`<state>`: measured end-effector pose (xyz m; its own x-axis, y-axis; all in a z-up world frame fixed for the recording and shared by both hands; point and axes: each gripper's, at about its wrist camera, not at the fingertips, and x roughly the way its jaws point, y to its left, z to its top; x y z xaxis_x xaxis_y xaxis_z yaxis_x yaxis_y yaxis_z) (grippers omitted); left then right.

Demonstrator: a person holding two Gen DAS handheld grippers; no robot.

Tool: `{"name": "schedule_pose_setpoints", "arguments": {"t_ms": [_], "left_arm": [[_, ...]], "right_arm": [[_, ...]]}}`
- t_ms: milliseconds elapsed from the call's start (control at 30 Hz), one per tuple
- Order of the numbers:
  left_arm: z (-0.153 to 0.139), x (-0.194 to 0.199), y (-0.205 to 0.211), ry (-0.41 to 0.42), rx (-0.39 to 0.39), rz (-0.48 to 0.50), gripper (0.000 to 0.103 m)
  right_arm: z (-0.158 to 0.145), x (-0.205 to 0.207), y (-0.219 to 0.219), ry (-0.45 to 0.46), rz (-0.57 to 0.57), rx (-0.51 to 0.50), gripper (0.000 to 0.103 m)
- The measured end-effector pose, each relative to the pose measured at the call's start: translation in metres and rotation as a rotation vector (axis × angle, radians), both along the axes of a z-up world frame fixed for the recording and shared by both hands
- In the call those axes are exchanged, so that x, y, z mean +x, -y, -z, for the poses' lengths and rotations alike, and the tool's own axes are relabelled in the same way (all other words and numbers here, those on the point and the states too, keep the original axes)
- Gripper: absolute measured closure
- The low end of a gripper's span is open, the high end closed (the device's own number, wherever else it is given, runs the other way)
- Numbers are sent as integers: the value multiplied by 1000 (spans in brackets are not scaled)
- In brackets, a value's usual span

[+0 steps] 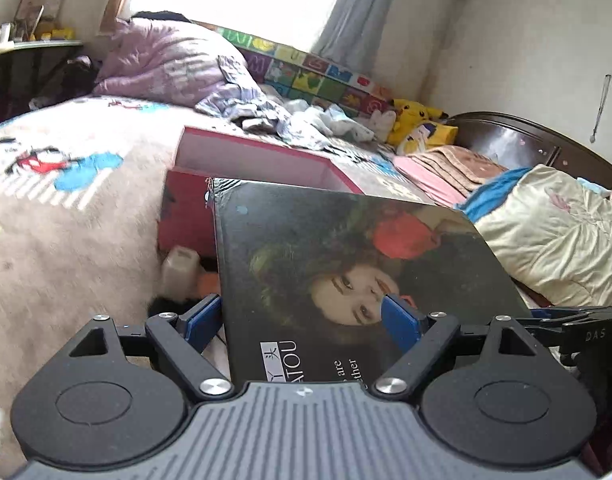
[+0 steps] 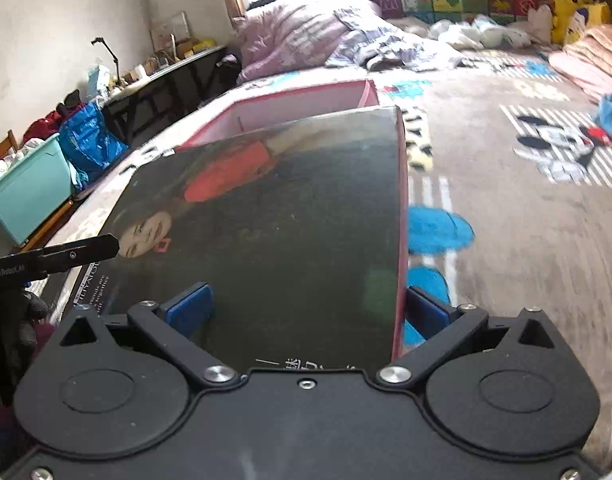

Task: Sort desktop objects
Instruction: 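Lift the black book with both tools and carry it over the red box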

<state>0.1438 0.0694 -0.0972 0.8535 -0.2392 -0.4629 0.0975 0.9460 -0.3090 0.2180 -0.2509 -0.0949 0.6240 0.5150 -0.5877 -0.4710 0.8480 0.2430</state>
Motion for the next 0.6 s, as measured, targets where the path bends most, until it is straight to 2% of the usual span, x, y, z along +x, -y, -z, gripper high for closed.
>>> {"name": "schedule_pose_setpoints", "arguments": {"t_ms": [200, 500, 600], "left_arm": [[-16, 25, -19, 24, 10, -9, 18], [-39, 80, -43, 54, 49, 1, 18], [-43, 101, -53, 52, 38, 0, 18]], "right_arm": [[-11, 20, -19, 29, -10, 7, 0], [-26, 61, -46, 62, -1, 14, 0], [-32, 76, -54, 72, 5, 18, 0]]}}
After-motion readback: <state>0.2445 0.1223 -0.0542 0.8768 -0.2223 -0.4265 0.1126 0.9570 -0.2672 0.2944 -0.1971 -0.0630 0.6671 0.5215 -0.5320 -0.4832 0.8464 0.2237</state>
